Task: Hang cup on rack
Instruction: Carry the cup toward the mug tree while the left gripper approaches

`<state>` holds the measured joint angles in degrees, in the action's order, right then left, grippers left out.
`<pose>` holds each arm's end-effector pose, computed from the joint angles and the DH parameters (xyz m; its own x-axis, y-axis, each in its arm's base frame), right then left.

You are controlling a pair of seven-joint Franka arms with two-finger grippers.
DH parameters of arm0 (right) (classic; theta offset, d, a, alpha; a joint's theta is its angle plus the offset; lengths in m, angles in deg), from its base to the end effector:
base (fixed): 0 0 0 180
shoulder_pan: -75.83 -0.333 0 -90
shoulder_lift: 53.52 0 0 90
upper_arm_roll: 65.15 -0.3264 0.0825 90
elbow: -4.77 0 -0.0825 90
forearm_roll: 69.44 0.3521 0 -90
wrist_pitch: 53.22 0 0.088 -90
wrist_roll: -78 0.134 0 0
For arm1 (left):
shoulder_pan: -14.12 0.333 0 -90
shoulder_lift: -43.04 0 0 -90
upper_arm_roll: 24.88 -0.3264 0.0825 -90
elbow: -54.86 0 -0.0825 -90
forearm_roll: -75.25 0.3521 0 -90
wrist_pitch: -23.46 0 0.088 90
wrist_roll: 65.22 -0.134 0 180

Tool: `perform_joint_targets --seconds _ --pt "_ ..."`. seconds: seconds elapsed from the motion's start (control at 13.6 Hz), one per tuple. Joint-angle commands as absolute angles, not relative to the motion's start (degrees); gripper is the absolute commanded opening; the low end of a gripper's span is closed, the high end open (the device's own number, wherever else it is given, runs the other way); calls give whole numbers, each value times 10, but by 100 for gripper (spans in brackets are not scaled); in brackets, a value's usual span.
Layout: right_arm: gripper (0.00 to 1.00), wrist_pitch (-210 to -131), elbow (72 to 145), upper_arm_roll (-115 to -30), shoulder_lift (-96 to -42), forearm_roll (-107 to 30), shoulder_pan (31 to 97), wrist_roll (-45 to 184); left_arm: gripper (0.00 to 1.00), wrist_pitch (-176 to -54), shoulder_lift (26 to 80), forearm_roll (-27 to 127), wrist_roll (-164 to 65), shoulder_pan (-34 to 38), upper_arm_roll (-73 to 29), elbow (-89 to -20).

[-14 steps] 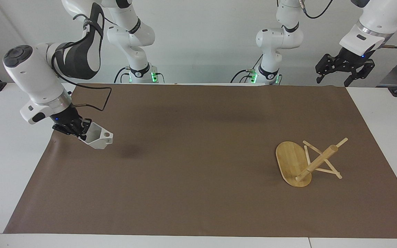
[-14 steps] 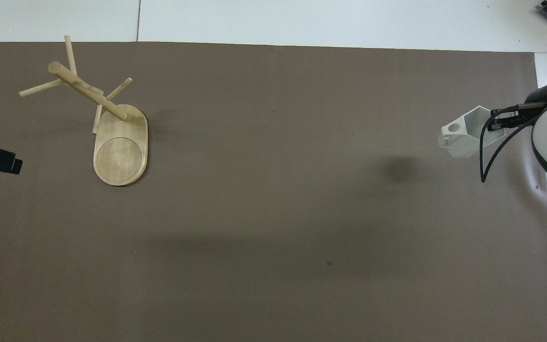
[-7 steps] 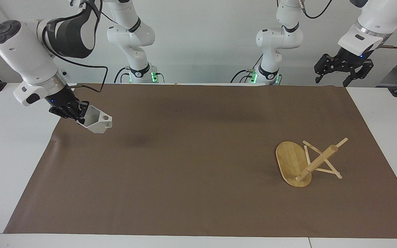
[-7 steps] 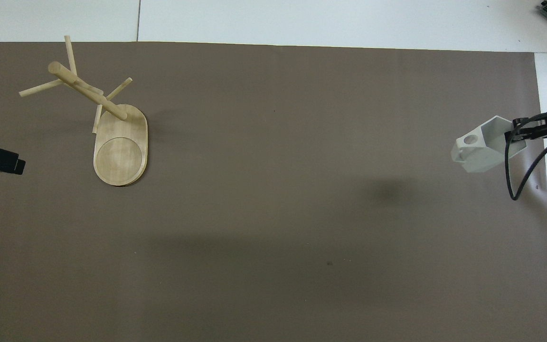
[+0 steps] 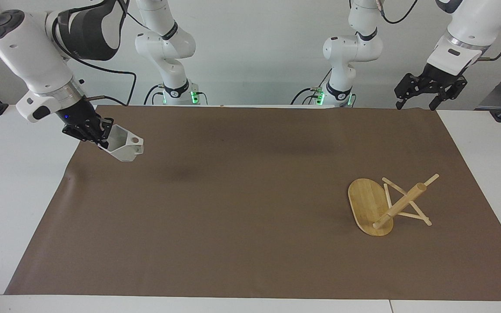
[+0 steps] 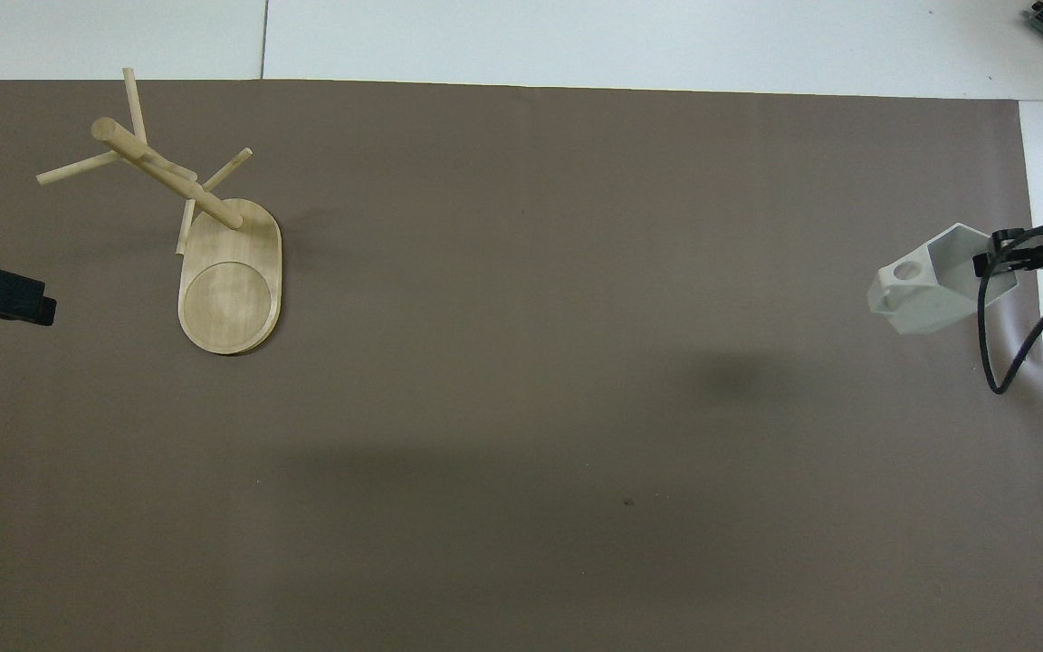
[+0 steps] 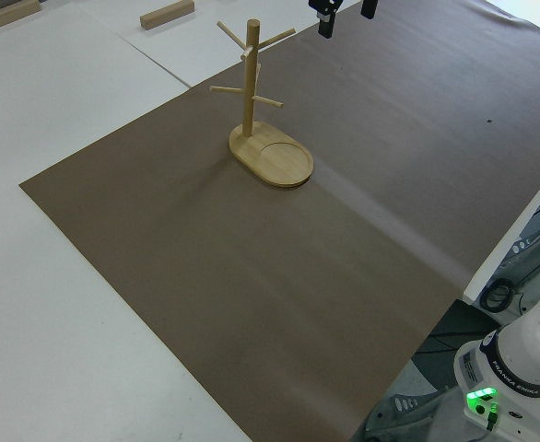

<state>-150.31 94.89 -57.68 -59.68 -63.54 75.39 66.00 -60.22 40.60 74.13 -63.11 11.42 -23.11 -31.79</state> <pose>0.5635 -0.0532 0.5604 0.9967 0.0742 0.0326 0.0767 -0.9936 -0.0833 0.4955 -0.0419 0.6454 0.9990 -0.0433 -0.0099 -0.0431 -0.9989 0.0178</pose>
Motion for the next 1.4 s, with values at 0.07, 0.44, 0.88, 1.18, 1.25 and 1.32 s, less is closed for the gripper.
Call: perform_joint_targets --seconds 0.07,0.44,0.88,1.18,1.25,1.32 --pt "0 -1496 951 -582 -590 -583 757 660 100 -614 388 732 -606 111 -231 -342" --pt "0 -1490 959 -584 -584 -506 756 660 100 -614 388 733 -608 111 -230 -342" --pt "0 -1488 978 -611 -573 -448 736 699 100 -609 388 733 -612 112 -230 -341" --pt "0 -1488 978 -657 -567 -440 736 758 100 -609 388 733 -611 111 -230 -341" --pt "0 -1490 978 -672 -563 -440 736 779 100 -609 388 733 -610 111 -230 -341" --pt "0 -1493 978 -685 -563 -440 736 800 100 -609 388 733 -609 111 -230 -340"
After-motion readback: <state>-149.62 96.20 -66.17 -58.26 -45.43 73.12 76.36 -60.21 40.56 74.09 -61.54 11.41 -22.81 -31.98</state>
